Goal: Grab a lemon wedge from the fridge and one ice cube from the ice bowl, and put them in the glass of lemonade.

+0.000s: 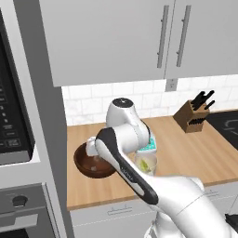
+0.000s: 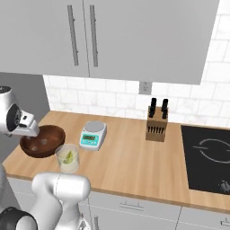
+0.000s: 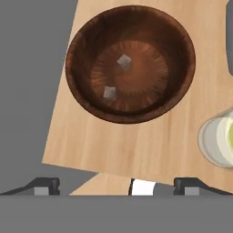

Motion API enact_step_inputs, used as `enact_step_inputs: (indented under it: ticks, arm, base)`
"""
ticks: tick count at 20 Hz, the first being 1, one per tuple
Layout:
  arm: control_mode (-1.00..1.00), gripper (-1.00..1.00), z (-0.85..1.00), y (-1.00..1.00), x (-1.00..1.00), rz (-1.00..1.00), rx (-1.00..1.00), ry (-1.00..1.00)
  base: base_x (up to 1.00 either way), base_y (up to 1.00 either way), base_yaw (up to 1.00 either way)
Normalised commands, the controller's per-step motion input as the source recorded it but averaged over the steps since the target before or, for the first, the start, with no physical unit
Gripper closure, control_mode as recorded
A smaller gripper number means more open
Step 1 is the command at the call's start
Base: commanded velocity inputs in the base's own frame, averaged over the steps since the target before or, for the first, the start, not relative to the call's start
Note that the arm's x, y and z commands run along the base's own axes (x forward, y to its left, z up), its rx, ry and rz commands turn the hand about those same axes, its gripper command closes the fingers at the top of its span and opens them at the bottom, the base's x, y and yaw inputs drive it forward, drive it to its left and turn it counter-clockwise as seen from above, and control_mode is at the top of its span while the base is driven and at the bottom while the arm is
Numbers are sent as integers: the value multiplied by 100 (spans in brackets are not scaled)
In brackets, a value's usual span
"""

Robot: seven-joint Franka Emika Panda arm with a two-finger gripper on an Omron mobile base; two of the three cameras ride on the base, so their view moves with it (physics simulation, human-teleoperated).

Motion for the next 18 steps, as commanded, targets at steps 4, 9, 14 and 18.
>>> enact_step_inputs:
  ticks: [4, 9, 14, 18]
  arm:
    - [-100, -100, -36, 0, 43, 0, 0, 9]
    - [-100, -100, -41, 0, 30, 0, -3, 0]
    - [-100, -100, -53, 2, 35, -3, -6, -1]
    - [-100, -100, -36, 3, 34, -4, -7, 1]
  base:
    - [0, 0, 0]
    - [0, 0, 0]
    - [0, 0, 0]
    - [0, 0, 0]
